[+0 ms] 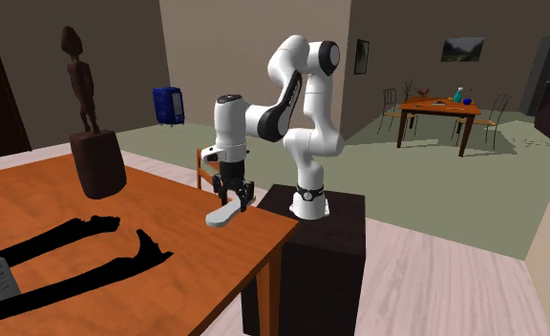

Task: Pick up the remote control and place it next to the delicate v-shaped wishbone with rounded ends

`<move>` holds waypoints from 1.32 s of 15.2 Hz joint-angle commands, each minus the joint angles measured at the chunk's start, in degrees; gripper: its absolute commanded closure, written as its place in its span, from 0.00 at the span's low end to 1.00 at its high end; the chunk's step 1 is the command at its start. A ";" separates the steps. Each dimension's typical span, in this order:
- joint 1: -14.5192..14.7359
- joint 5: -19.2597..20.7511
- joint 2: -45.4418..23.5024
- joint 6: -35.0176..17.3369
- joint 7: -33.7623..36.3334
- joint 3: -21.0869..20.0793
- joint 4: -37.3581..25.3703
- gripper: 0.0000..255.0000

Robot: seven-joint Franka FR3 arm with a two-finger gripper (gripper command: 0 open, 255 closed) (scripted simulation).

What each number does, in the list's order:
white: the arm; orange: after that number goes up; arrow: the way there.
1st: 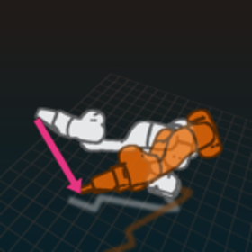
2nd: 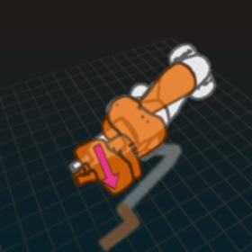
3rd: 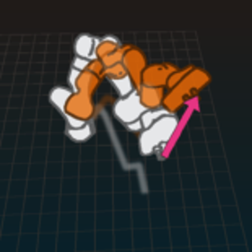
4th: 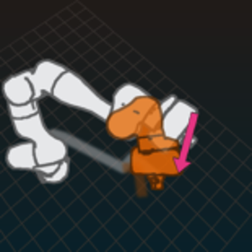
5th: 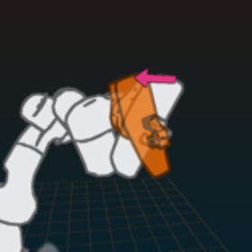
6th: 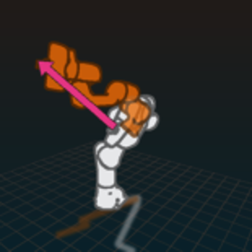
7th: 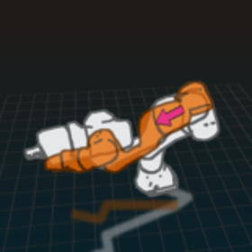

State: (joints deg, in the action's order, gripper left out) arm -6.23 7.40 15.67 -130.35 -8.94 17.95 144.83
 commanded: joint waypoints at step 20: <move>-0.06 0.24 7.13 17.78 0.51 -1.87 -10.74 1.00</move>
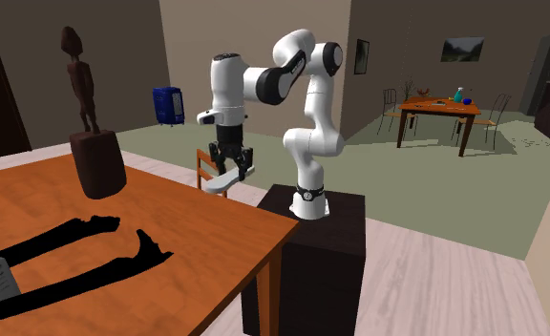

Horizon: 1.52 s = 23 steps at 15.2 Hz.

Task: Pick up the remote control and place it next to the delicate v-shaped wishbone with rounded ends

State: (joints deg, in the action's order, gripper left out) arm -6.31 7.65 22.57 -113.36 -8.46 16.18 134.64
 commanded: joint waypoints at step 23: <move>-6.17 -11.44 -31.29 1.14 -23.56 12.14 -30.97 1.00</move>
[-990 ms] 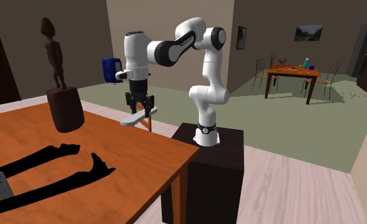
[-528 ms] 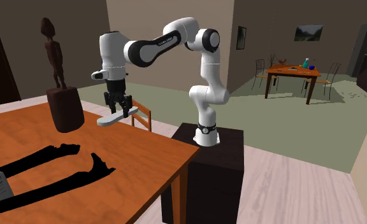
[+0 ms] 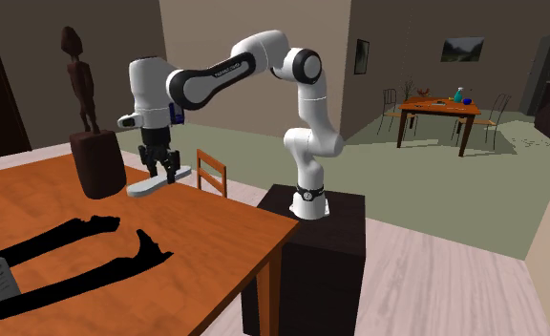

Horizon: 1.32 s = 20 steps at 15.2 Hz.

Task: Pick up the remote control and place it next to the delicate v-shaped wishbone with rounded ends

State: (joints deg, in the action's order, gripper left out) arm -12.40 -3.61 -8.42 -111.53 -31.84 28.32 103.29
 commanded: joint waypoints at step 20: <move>-0.89 -3.85 -6.15 -14.61 -2.52 -0.92 9.19 1.00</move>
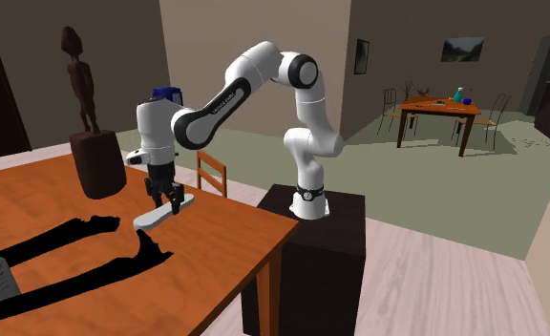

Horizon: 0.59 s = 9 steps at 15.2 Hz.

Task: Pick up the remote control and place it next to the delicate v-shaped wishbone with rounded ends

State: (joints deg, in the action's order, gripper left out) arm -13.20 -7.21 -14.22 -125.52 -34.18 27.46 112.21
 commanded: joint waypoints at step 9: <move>-0.30 -0.96 -1.44 -2.33 -0.65 -0.31 1.02 1.00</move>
State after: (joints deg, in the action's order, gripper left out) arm -13.49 -8.16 -15.66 -127.85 -34.82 27.14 113.24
